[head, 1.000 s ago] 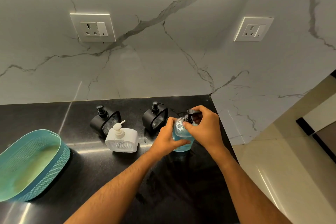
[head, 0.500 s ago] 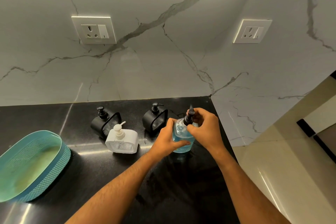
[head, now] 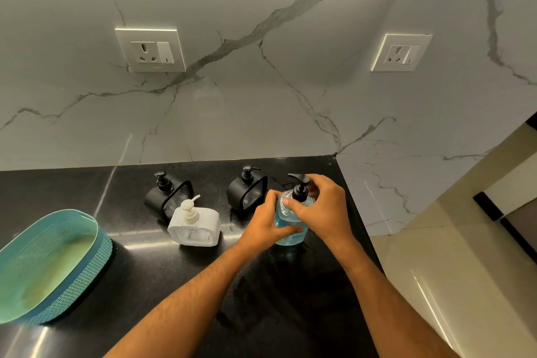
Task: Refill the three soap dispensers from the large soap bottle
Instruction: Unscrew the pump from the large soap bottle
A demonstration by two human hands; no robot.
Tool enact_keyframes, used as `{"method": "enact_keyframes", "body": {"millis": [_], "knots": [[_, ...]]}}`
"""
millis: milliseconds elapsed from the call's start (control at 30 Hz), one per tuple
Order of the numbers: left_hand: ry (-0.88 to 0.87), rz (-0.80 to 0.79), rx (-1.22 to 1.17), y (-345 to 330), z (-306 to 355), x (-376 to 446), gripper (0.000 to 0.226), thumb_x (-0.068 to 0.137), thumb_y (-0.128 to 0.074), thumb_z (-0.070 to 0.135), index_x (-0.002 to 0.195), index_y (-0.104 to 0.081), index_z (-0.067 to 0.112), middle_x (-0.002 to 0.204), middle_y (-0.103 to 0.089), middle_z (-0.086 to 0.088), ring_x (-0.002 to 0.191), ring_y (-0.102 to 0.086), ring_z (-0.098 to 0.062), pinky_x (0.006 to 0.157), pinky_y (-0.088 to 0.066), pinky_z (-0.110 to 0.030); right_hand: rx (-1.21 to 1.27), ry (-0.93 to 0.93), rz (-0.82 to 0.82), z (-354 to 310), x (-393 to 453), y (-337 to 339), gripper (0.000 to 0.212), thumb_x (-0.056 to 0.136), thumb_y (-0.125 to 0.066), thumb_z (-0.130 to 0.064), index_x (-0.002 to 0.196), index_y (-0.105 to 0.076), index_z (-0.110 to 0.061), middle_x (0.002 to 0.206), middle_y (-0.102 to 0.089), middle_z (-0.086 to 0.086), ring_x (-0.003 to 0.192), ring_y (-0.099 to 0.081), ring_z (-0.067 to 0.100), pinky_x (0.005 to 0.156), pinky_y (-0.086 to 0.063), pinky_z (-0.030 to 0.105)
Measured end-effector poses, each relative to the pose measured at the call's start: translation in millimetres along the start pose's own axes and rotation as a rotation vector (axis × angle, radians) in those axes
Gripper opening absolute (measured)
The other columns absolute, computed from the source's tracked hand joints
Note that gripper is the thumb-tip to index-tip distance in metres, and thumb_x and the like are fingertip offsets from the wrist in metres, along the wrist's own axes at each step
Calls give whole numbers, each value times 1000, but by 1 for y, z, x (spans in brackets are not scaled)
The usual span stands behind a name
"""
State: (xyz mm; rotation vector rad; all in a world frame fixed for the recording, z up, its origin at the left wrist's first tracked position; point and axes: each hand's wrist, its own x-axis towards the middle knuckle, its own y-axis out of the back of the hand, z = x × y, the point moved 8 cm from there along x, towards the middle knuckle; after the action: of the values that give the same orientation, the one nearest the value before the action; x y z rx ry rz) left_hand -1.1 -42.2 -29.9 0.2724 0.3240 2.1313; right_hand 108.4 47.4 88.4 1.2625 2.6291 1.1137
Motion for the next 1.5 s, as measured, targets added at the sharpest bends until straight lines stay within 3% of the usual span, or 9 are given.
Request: {"method": "enact_keyframes", "body": {"millis": [67, 233, 367, 500, 667, 800, 1000, 1267, 1500], "knots": [[4, -2, -3, 0, 0, 0, 68, 71, -93, 40, 119, -45, 33, 117, -67, 18, 109, -71, -5, 91, -61, -30, -26, -10, 25, 0, -1, 1, 40, 72, -92, -35, 103, -69, -21, 93, -68, -12, 84, -65, 1, 75, -51, 9], [16, -7, -7, 0, 1, -2, 68, 71, -91, 40, 120, -45, 33, 119, -66, 22, 109, -70, -3, 91, -61, -27, 4, -22, 45, 1, -1, 1, 31, 75, -91, -27, 100, -73, -20, 90, -69, -13, 81, -64, -6, 70, -46, -1], [29, -17, -15, 0, 3, -3, 69, 69, -89, 46, 120, -45, 34, 117, -65, 25, 109, -69, 0, 87, -59, -18, 8, 4, 43, 0, 1, 3, 32, 77, -89, -21, 105, -76, -17, 97, -74, -7, 85, -68, 2, 75, -50, 5], [30, -15, -9, 0, 3, -4, 70, 66, -88, 48, 120, -45, 33, 117, -67, 14, 110, -69, -3, 91, -60, -25, 12, 42, 50, -7, 3, 9, 30, 78, -88, -15, 107, -77, -13, 99, -76, -2, 89, -71, 7, 81, -58, 17], [26, -11, 28, 0, 1, -1, 69, 70, -91, 40, 120, -44, 32, 118, -67, 14, 110, -68, -1, 94, -60, -30, 31, 71, 66, -18, 9, 22, 30, 76, -89, -13, 104, -78, -13, 96, -76, -2, 86, -70, 5, 80, -55, 10], [28, -10, 33, 0, 2, -2, 68, 69, -90, 45, 118, -44, 34, 120, -67, 17, 112, -67, 1, 95, -59, -28, 35, 78, 88, -28, 10, 35, 30, 76, -90, -16, 104, -79, -10, 97, -77, 0, 88, -73, 8, 82, -59, 20], [28, -13, 41, 0, 4, -2, 66, 69, -90, 48, 114, -42, 45, 123, -65, 20, 116, -63, 5, 92, -56, -19, 40, 115, 138, -47, 10, 59, 30, 75, -90, -16, 103, -79, -7, 97, -78, 4, 87, -74, 11, 82, -59, 20], [20, -14, 33, 0, 4, -2, 68, 68, -91, 49, 117, -43, 43, 125, -64, 21, 119, -63, 1, 98, -57, -25, 42, 151, 208, -71, 9, 89, 29, 77, -90, -19, 102, -79, -9, 96, -78, 3, 79, -66, -4, 76, -48, 2], [30, -24, 44, -1, 1, -1, 68, 73, -92, 40, 120, -43, 41, 127, -62, 20, 121, -61, 2, 99, -57, -22, 68, 164, 256, -95, 8, 116, 34, 81, -87, -21, 111, -77, -9, 103, -78, 6, 90, -73, 13, 83, -56, 16]]}}
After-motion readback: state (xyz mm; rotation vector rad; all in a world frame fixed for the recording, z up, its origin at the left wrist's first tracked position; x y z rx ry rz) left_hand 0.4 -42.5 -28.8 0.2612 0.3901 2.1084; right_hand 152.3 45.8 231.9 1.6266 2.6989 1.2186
